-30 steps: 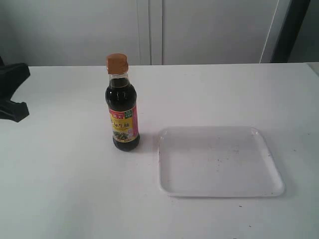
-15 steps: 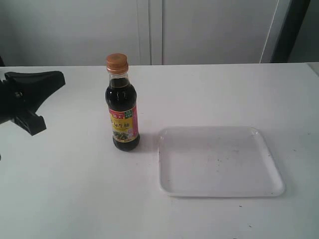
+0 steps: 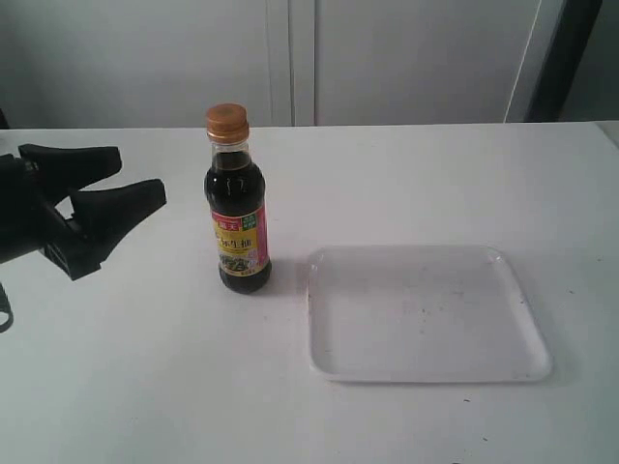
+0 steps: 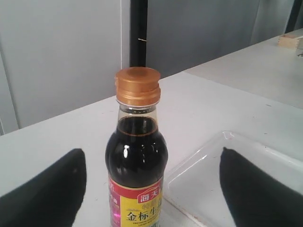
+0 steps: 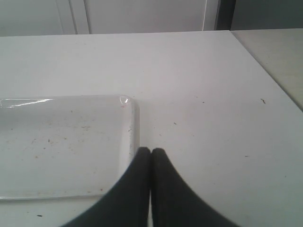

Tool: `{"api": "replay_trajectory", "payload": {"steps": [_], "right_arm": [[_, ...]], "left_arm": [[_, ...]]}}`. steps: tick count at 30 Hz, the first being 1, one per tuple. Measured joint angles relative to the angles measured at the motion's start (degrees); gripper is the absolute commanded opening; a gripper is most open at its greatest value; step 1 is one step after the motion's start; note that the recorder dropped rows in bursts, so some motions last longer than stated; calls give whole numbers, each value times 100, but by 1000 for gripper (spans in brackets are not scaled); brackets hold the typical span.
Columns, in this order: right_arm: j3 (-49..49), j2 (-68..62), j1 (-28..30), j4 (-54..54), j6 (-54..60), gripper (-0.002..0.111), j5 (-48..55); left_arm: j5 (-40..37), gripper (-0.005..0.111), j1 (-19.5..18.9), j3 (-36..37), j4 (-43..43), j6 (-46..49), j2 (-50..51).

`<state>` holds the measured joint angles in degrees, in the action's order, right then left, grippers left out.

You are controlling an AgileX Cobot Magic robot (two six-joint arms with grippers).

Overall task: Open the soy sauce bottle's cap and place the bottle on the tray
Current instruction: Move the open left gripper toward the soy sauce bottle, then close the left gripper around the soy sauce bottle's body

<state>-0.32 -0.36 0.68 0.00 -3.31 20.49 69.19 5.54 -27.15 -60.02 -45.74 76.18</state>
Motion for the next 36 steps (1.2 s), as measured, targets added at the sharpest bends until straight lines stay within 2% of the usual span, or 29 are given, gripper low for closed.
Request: {"api": "replay_trajectory", "payload": {"steps": [11,23,31,36], "right_arm": [[0,0,0,0,0,0,0],[0,0,0,0,0,0,0],[0,0,0,0,0,0,0],[0,0,0,0,0,0,0]], "left_arm": [[0,89,282,-10,149,777,390],[21,89,296,-431,239,718,859],[21,89,686,-781,298,939,1213],[25,89,733,-1043,388,964,1483]]}}
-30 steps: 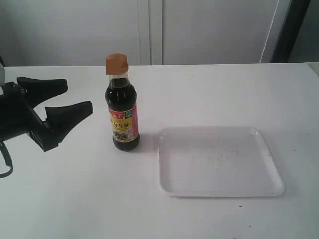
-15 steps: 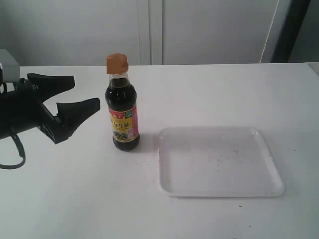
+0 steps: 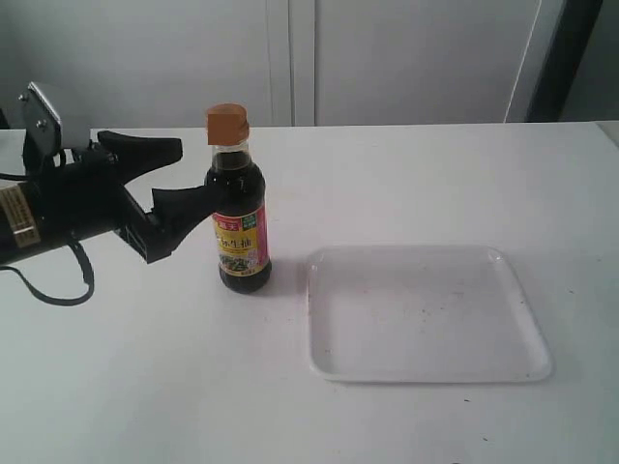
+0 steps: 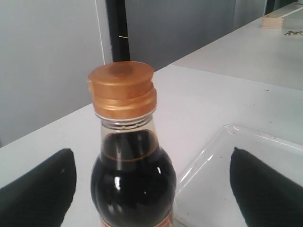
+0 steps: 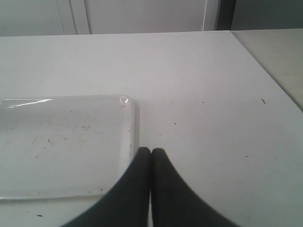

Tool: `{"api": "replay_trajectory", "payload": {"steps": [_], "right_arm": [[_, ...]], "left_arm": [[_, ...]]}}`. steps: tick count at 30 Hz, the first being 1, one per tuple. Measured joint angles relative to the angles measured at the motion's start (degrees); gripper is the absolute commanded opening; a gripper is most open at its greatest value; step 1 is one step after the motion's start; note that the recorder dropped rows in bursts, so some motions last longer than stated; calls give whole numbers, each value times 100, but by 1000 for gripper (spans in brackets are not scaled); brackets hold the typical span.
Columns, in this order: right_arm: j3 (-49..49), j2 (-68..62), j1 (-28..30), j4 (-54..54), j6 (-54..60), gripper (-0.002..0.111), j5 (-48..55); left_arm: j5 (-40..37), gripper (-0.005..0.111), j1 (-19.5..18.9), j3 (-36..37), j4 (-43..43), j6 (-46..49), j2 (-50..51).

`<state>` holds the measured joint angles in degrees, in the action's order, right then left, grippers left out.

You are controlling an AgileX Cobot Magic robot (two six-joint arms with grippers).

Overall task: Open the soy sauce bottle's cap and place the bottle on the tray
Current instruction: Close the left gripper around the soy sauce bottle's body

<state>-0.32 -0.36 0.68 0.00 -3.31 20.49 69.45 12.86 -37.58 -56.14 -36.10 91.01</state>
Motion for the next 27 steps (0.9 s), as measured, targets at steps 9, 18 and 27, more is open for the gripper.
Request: {"api": "replay_trajectory", "payload": {"steps": [9,18,27], "right_arm": [[0,0,0,0,0,0,0],[0,0,0,0,0,0,0],[0,0,0,0,0,0,0]], "left_arm": [[10,89,24,-469,46,-87,514],[10,89,252,-896,46,-109,1085],[10,89,376,-1434,58,-109,1734]]}}
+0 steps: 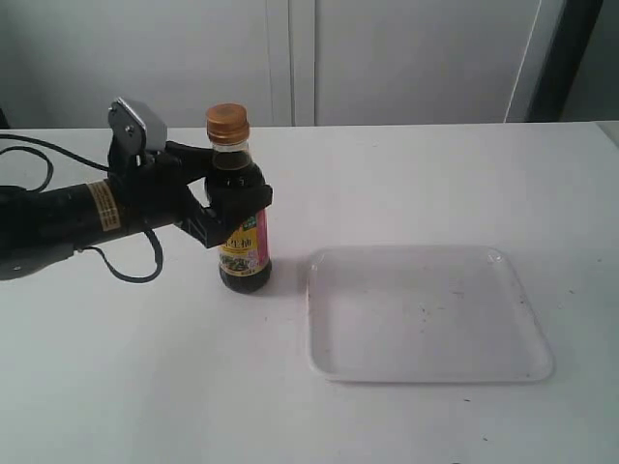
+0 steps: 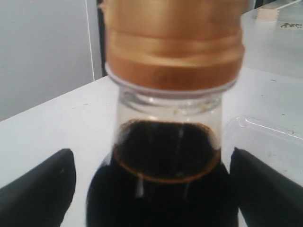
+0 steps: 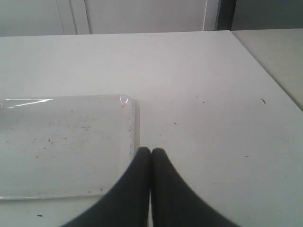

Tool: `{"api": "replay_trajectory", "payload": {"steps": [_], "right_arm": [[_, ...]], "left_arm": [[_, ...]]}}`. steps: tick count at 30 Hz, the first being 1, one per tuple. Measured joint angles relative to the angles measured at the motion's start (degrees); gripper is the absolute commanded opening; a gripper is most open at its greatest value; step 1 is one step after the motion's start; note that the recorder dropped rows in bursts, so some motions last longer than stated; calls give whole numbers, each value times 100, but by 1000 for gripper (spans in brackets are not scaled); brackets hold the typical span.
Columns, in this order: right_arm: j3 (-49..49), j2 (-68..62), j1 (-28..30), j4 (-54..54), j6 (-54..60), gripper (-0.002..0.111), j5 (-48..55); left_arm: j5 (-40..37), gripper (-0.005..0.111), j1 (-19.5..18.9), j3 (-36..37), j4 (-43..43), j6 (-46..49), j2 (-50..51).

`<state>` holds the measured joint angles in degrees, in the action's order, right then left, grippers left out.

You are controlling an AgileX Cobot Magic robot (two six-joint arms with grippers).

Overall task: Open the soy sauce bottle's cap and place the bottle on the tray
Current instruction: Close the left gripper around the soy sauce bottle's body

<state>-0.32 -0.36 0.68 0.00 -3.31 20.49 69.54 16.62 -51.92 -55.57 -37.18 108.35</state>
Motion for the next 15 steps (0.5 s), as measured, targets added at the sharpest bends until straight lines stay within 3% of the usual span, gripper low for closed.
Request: {"api": "replay_trajectory", "payload": {"steps": [15], "right_arm": [[0,0,0,0,0,0,0]], "left_arm": [[0,89,93,-260,94,125,545]]}}
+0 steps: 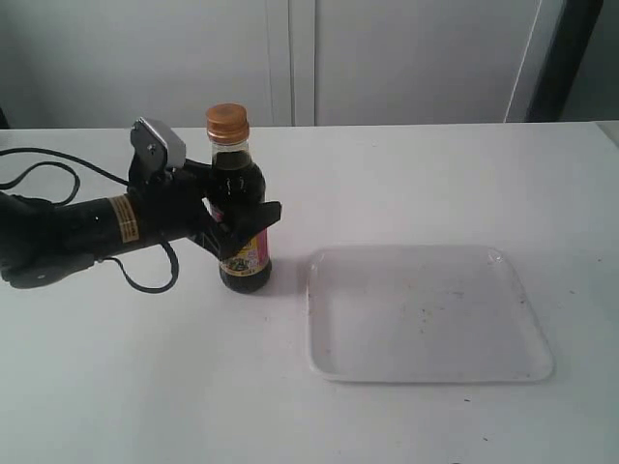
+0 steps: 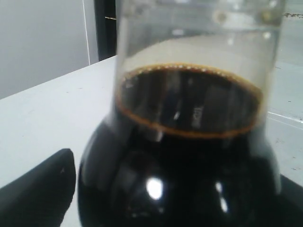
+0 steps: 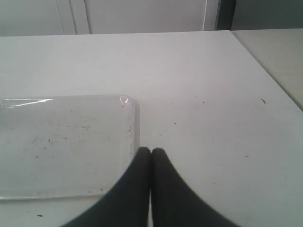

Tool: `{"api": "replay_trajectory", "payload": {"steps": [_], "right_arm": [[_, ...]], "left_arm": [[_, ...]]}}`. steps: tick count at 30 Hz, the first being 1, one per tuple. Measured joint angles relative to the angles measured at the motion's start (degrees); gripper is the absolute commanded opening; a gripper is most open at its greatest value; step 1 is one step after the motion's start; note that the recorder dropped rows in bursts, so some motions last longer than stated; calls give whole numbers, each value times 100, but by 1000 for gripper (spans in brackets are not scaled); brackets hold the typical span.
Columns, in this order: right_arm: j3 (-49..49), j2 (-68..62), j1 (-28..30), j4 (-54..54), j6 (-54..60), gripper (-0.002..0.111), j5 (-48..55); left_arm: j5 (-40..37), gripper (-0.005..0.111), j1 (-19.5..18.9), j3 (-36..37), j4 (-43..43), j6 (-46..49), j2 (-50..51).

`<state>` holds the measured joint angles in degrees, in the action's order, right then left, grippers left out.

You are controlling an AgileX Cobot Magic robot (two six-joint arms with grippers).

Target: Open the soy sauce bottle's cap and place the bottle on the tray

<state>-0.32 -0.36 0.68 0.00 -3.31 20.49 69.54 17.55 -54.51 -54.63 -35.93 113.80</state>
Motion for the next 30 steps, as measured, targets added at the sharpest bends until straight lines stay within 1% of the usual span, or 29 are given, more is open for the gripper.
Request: {"api": "replay_trajectory", "payload": {"steps": [9,10,11,12,13,14,15,16,17,30], "right_arm": [[0,0,0,0,44,0,0],[0,0,0,0,53,0,0],[0,0,0,0,53,0,0],[0,0,0,0,53,0,0],[0,0,0,0,57,0,0],[0,0,0,0,66,0,0],[0,0,0,0,66,0,0],[0,0,0,0,66,0,0],[0,0,0,0,66,0,0],[0,0,0,0,79,0,0]], "left_arm": [[0,88,0,-47,44,170,33],[0,84,0,-51,44,170,33],[0,71,0,-60,44,170,33],[14,64,0,-64,2,170,33],[31,46,12,-64,-38,180,33],[29,36,21,-64,-113,204,33],[29,15,21,-64,-156,218,33],[52,5,21,-64,-222,231,33],[52,0,21,-64,-236,231,33],[86,0,21,-87,-407,322,33]]}}
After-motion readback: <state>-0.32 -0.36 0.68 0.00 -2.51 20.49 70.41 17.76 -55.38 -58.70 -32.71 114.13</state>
